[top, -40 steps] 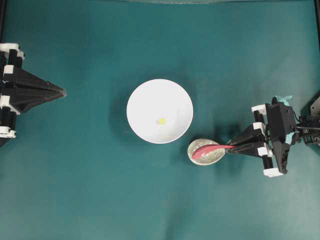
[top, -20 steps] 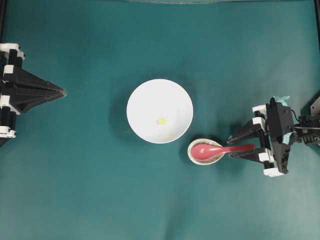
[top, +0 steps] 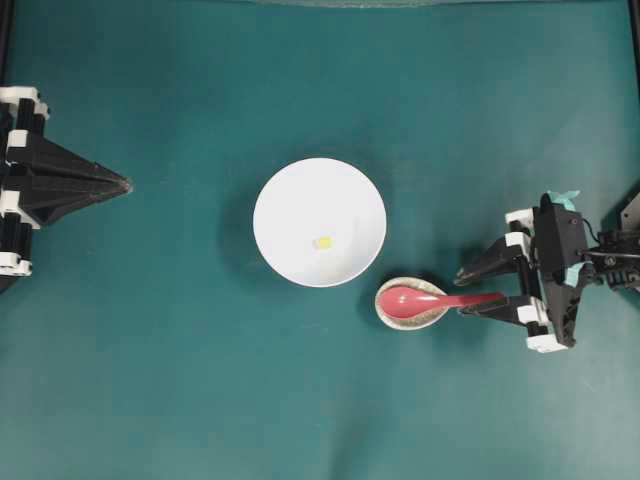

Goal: Scoop the yellow hexagonal prism block from the bowl with a spoon using the right arm.

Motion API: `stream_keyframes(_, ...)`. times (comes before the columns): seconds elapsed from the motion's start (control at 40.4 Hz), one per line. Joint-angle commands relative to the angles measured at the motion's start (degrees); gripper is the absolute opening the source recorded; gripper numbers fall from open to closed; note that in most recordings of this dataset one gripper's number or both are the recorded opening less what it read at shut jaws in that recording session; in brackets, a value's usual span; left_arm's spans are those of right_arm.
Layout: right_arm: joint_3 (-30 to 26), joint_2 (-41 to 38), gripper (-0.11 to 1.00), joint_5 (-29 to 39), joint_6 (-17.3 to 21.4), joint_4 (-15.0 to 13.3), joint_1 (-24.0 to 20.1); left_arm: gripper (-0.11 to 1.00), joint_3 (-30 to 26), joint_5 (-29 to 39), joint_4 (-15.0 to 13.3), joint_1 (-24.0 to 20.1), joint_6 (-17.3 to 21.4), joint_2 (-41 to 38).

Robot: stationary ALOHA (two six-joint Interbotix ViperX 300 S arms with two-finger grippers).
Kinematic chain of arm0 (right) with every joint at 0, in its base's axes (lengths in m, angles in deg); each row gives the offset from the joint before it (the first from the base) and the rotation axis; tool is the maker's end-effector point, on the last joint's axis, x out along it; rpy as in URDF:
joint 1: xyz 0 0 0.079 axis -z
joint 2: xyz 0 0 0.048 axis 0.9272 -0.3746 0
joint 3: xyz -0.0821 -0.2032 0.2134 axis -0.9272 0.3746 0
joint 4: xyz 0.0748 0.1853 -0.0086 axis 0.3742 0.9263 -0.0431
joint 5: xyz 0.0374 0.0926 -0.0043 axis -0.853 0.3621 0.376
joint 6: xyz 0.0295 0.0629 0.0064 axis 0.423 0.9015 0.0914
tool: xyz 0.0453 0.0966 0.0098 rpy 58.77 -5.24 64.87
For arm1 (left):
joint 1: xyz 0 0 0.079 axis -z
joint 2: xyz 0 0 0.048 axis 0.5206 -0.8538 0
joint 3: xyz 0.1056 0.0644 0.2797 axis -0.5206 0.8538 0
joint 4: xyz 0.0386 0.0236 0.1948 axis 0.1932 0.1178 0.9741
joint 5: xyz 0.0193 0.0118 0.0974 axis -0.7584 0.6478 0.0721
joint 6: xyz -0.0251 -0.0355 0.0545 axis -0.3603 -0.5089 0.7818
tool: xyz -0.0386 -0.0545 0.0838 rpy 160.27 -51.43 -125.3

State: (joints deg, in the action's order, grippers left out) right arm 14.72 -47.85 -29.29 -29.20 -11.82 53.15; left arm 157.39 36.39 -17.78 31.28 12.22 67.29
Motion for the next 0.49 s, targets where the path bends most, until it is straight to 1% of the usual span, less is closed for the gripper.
stream_keyframes(0.0,0.2,0.8,0.52,-2.0,-0.2,0.4,-0.1,0.00,-1.3,-0.5,0.2,-0.1,-0.1,-0.4)
stream_keyframes(0.074,0.9,0.5,0.52,-4.6,-0.2,1.1,-0.2,0.00,-1.2,-0.6,0.1,-0.1,-0.1,-0.4)
stream_keyframes(0.247,3.3,-1.1,0.52,-12.4,-0.1,4.0,-0.3,0.00,-1.2,-0.6,0.2,-0.1,-0.1,-0.4)
stream_keyframes(0.47,3.3,-5.4,0.52,-19.9,0.0,4.6,-2.0,0.00,-1.2,-0.5,0.2,-0.1,-0.2,-0.4)
